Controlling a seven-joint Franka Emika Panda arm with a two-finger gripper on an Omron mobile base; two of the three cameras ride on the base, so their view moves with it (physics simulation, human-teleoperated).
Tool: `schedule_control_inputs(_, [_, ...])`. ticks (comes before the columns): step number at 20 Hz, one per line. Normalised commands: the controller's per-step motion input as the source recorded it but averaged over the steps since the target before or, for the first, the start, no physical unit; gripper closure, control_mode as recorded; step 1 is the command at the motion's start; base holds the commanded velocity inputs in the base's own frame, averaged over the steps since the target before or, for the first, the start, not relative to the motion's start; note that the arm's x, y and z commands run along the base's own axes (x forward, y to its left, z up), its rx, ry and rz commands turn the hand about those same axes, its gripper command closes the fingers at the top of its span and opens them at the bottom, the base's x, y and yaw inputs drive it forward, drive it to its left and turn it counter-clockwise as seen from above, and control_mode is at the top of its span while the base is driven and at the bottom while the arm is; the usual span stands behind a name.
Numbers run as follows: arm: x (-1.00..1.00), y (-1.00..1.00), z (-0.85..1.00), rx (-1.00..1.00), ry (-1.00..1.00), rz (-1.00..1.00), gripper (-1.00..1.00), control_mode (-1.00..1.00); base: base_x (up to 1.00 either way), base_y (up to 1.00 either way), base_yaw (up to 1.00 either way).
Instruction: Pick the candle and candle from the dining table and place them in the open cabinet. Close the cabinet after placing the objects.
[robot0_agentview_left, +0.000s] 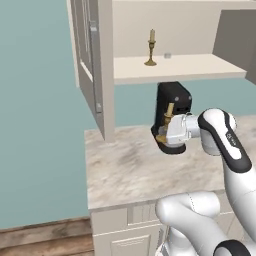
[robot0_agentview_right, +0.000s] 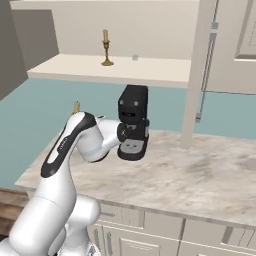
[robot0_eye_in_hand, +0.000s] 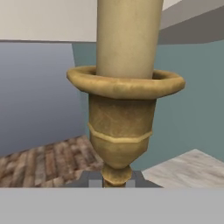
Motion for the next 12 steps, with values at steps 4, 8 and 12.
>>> schedule_control_inputs(4, [0.0, 0.0, 0.0, 0.0, 0.0, 0.0, 1.0, 1.0, 0.43, -0.14, -0.05])
schedule_control_inputs(8, [0.0, 0.0, 0.0, 0.0, 0.0, 0.0, 1.0, 1.0, 0.55, -0.07, -0.04])
schedule_control_inputs(12, [0.0, 0.0, 0.0, 0.0, 0.0, 0.0, 1.0, 1.0, 0.65, -0.09, -0.02])
